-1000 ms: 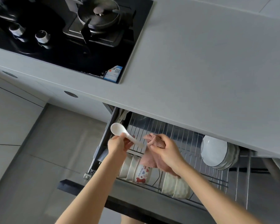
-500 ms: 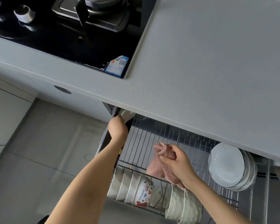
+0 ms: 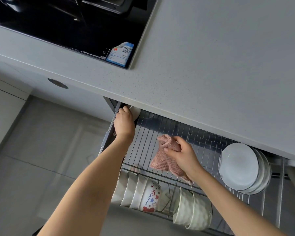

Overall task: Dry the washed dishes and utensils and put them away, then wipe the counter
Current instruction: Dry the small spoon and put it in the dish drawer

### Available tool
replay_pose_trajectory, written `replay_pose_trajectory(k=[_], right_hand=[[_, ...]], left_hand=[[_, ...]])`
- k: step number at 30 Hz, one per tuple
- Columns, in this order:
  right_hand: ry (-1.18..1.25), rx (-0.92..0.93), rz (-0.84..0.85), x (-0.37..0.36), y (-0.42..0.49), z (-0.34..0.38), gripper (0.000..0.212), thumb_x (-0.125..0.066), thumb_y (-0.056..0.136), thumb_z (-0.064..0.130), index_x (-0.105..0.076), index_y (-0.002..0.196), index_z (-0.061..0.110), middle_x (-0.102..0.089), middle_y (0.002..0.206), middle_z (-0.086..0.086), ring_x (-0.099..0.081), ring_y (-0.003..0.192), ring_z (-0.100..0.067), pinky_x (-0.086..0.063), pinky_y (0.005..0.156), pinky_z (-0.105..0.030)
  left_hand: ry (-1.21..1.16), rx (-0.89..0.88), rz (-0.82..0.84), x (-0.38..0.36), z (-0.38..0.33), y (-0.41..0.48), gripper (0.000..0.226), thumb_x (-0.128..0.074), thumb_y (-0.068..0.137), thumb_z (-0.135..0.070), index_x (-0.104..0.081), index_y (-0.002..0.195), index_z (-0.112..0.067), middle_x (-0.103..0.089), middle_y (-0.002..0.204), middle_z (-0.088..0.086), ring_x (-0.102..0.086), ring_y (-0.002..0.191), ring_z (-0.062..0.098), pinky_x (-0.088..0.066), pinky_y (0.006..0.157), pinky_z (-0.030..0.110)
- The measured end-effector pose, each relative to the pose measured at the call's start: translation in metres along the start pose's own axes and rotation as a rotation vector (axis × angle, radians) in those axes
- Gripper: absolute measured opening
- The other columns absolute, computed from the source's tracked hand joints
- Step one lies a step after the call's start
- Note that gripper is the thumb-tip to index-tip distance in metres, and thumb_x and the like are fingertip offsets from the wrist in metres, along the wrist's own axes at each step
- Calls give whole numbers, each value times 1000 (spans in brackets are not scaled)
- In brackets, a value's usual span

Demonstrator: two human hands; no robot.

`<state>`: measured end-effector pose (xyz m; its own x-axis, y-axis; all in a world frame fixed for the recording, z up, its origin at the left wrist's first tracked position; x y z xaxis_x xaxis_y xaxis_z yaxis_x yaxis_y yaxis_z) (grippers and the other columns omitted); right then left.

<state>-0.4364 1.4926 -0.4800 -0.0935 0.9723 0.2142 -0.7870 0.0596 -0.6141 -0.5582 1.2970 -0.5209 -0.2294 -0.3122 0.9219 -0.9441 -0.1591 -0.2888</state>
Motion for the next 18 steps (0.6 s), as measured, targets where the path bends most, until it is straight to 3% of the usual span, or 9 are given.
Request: replay_pose_trajectory(k=[10,14,18], right_hand=[[-5,27,-20,9,-10,5,29,-67,86,12,-56,110,23,-64,110,1,-63,99,-16,-53,75,-27],[-20,45,-29,13,-20,13,27,-66,87,11,-56,108,24,-64,107,3,-62,95,-12,-49,67,-20],[-30,99,-30,20,-42,34,26,-67,86,14,-55,104,28,-64,104,7,-62,95,-11,-53,74,-27]], left_hand=[[32,13,88,-9,8,-10,26,-54,93,-11,-44,115,0,-55,113,20,-58,99,34,-47,71,35],[14,-29,49,1,4,-26,28,-49,95,-16,-45,118,0,-55,112,20,-58,96,34,-48,72,37],[-76,-98,-2,35,-5,-53,29,-43,97,-20,-52,115,0,-57,107,20,-58,90,36,-46,68,40]])
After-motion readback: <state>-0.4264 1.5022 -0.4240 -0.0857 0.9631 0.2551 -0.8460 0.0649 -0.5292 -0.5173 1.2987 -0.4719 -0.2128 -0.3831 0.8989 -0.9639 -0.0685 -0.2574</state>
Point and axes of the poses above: each hand's wrist, its own y-axis towards the middle knuckle, its own x-axis out of the back of the hand, z = x × y, the point moved 8 cm from there along y, towards the middle knuckle
